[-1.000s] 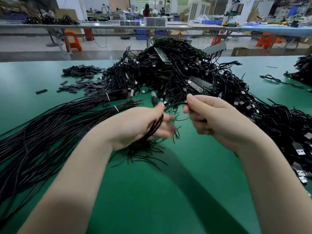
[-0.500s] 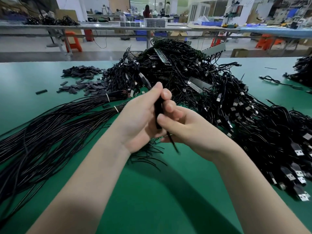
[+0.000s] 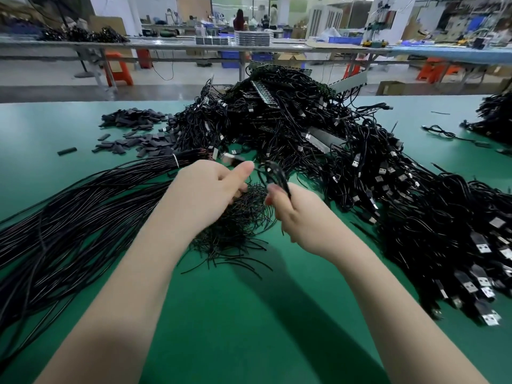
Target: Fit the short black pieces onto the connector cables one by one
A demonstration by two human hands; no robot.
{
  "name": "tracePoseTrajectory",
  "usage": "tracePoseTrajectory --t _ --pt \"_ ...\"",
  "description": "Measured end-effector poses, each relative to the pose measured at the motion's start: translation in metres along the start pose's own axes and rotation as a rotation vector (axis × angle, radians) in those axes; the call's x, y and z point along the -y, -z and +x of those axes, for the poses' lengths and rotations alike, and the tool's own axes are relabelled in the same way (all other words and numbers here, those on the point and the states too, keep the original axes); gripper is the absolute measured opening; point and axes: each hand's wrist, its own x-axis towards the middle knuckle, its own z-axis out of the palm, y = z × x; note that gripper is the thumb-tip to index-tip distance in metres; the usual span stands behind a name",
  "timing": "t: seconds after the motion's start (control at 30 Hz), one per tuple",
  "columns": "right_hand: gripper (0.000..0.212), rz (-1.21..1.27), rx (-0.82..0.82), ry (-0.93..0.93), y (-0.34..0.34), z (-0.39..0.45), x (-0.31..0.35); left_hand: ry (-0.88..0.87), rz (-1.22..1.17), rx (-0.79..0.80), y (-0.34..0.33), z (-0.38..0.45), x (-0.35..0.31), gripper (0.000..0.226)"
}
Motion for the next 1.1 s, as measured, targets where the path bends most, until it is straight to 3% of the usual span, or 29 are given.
tracePoseTrajectory --t 0.07,0.1,0.13,0.2,0.3,0.43,0.53,0.63,0.7,0.9,0.97,1.1 --pt "0.033 0.289 0.064 -0.211 -0.002 0.001 -0.007 -0.119 0.213 -0.112 -0.004 -0.001 0.006 0.051" --pt "0.031 0.449 0.189 -0.302 -0.002 0.000 -0.011 -0.247 0.306 -0.075 -0.008 -0.001 0.009 0.064" --pt "0.029 0.549 0.349 -0.363 0.000 -0.002 -0.015 -0.389 0.411 0.019 -0.012 -0.001 0.011 0.074" --pt "0.030 0.522 0.636 -0.398 0.005 -0.011 -0.024 -0.595 0.440 0.256 -0.020 -0.006 0.012 0.070" --pt "0.034 0.455 0.815 -0.418 0.016 -0.022 -0.033 -0.530 0.311 0.467 -0.029 -0.019 0.016 0.063" --pt "0.035 0.488 0.951 -0.470 0.023 -0.030 -0.041 -0.697 0.424 0.366 -0.042 -0.041 0.020 0.052" --pt "0.033 0.516 1.076 -0.496 0.020 -0.033 -0.047 -0.642 0.446 0.387 -0.042 -0.051 0.022 0.044" --pt "0.033 0.500 1.066 -0.527 0.018 -0.032 -0.051 -0.774 0.700 0.226 -0.051 -0.060 0.026 0.039" --pt "0.038 0.524 0.990 -0.549 0.018 -0.028 -0.052 -0.785 0.796 0.141 -0.056 -0.060 0.030 0.009" --pt "0.032 0.538 0.621 -0.447 0.007 -0.007 -0.052 -0.566 0.719 -0.028 -0.069 -0.049 0.032 0.025" --pt "0.033 0.419 0.573 -0.353 0.005 -0.003 -0.053 -0.493 0.679 -0.012 -0.073 -0.046 0.034 0.020" --pt "0.032 0.376 0.616 -0.301 0.004 0.002 -0.063 -0.471 0.569 0.051 -0.079 -0.044 0.049 0.044"
